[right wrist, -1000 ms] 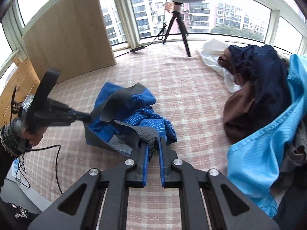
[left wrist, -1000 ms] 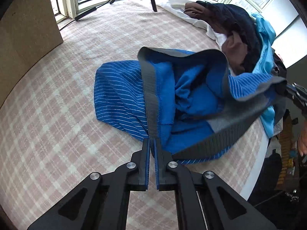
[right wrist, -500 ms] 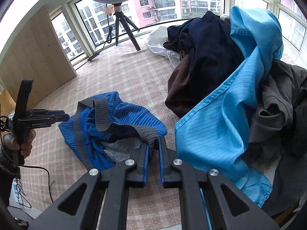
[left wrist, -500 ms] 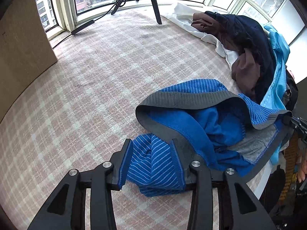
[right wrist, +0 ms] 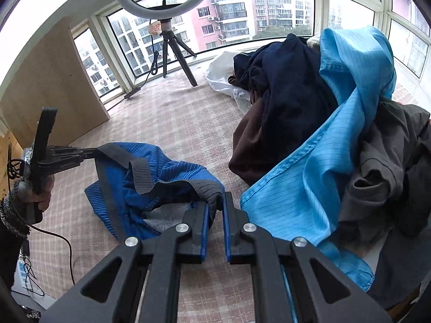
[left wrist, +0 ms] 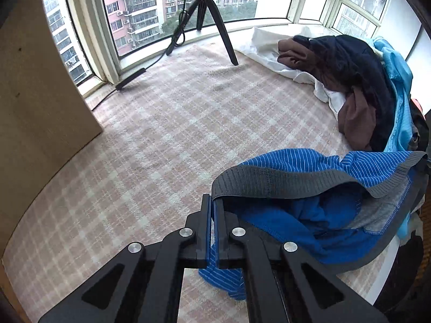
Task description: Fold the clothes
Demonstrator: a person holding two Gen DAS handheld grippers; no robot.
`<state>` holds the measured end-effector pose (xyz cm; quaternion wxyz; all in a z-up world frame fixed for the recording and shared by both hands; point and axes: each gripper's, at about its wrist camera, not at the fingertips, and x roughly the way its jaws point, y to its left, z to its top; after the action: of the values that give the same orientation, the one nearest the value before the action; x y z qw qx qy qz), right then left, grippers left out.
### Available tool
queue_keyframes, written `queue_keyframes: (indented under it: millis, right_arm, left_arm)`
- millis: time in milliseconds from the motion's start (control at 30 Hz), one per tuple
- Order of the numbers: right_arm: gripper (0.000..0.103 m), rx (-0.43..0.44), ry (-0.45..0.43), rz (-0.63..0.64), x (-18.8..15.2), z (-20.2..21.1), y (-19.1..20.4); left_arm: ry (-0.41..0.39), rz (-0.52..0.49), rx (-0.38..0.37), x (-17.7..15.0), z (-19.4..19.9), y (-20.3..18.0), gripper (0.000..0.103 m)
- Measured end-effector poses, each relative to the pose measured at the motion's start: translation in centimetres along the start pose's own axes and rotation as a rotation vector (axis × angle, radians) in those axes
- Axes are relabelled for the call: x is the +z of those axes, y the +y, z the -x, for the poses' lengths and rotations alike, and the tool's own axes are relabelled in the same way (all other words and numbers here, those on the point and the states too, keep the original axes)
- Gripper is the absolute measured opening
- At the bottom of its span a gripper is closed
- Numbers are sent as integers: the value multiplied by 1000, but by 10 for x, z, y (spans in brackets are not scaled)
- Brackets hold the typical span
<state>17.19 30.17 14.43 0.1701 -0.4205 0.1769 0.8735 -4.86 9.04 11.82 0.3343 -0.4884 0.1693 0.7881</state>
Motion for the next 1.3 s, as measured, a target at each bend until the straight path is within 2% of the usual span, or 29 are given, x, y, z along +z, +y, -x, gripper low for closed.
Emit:
queue_keyframes:
  millis: [133,233,300,433,533,600,633,667,833,867,933,1000,1067,1133,1233,1300]
  right_arm:
    - [9,99,-77,19,28,27,22]
    - [9,190,-132,32,48,48,41]
    - [9,251,-169,40,60,62,54]
    - [9,316,-130,89,45,61,83]
    - [9,400,-67,59,30,57,88]
    - [9,391,-19,54,18,42,89]
    - [9,376,10,53,12,32,89]
    - [9,360,39,52,6,21,89]
    - [9,204,312,144,-28,-75,85]
    - [10,177,358,172,-34,-89,83]
    - [15,125,424,211,-40,-104,78]
    - [16,131,435,258,-37,-97,76]
    - [19,142,419,318,-31,-85,77]
    - [20,160,369,393,-20,-68,84]
    - [37,229,366,456,1,-86,109]
    - [41,276,366,496,15,-99,125]
  left_arm:
    - [-129,49,83,0,110,50,1]
    - [-209,67,118,-10,181,79,1]
    - [-242,75,161,-23,211,86,1]
    - [-242,70,221,-51,236,90,1]
    - [-212,76,251,-57,227,94,1]
    - [-148,82,238,-54,201,100,1]
    - [-102,84,235,-51,179,104,2]
    - [-44,86,238,-50,152,108,6]
    - [322,166,228,-63,-1,120,10]
    - [356,169,220,-68,-17,118,10]
    - [345,190,192,-74,-23,113,10]
    - [298,200,161,-78,-10,108,10]
    - [259,213,176,-85,11,104,12]
    - [217,241,165,-96,33,99,12]
    - [171,312,104,-107,54,90,11]
    - [171,352,59,-112,51,76,12]
